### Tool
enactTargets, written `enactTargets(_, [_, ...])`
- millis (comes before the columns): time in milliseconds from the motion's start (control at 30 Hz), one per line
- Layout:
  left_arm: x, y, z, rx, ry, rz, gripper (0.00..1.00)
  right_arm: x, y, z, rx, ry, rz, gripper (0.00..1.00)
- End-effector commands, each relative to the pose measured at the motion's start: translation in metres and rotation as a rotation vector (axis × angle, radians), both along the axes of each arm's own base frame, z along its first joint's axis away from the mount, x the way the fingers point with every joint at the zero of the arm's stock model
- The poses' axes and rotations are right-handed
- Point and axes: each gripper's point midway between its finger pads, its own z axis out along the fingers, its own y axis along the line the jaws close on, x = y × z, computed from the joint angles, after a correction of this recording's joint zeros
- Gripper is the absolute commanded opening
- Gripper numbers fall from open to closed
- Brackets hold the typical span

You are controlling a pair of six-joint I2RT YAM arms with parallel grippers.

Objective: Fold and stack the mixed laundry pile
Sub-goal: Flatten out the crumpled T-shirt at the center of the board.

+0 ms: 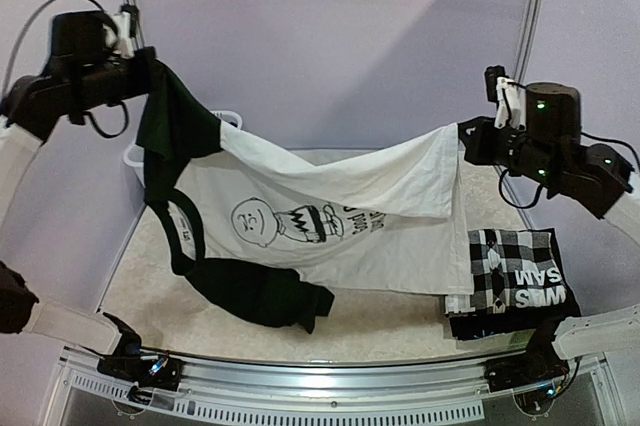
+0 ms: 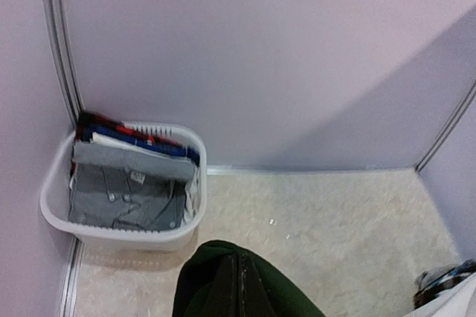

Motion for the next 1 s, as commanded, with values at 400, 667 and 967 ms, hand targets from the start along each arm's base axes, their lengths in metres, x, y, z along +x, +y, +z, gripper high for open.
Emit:
enactTargets(400, [0.072, -0.062, -0.304, 0.126, 0.639, -0.075, 0.0, 0.121, 0.002, -0.203, -0.054, 0.467, -0.037, 0.0])
enactTargets(667, [0.11, -0.048, -0.32, 0.13, 0.579, 0.027, 0.0, 0.177, -0.028, -0.249, -0.048, 0.543, -0.109, 0.0])
enactTargets(967, [0.113, -0.042, -0.324, 0.101, 0.542, 0.047, 0.72, 0.207, -0.036, -0.277, -0.044, 0.617, -0.093, 0.53])
